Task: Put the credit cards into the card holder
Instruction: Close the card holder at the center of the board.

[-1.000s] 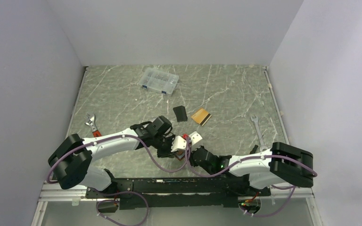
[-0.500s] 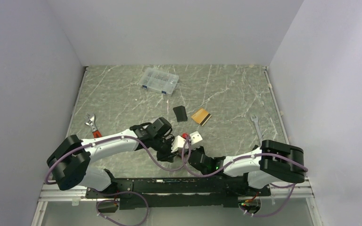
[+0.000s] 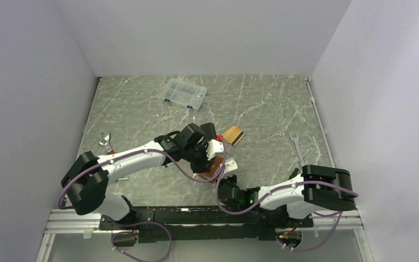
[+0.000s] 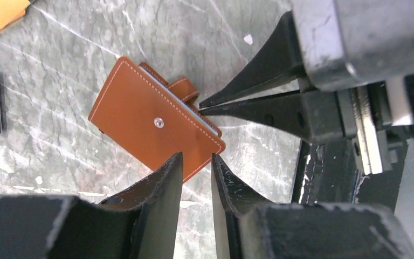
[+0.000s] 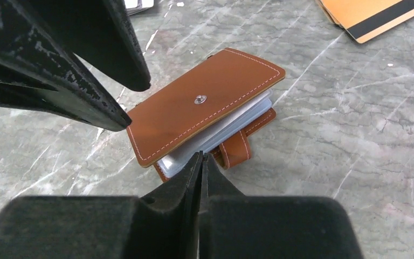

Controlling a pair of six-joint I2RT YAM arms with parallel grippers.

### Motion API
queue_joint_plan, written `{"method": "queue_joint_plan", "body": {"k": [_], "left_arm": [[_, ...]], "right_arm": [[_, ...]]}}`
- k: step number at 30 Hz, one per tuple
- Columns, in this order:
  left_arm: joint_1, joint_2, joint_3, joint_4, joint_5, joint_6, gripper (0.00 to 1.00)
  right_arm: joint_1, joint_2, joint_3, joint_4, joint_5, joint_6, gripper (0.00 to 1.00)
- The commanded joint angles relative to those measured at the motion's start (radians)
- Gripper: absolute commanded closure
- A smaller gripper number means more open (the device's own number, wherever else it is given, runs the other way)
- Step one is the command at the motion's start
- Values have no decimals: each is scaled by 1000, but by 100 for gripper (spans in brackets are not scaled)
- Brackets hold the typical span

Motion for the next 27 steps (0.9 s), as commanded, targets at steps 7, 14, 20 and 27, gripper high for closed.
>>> {"method": "queue_joint_plan", "body": {"k": [7,14,20,27], "left_arm": [[-129,63,120,-8,-128,-138,61],[-218,136,153,-23,-309,-133,58],[-226,190,156,-39,-434,-56,60],[-206,149,153,-60,-493,-7,66]], "right_arm": [[14,-252,-142,-98,79,173,54],[30,-632,-256,-331,115,362,53],[33,-762,-294,-389,129,361,48],[33,-686,-277,-351,112,331,41]]}}
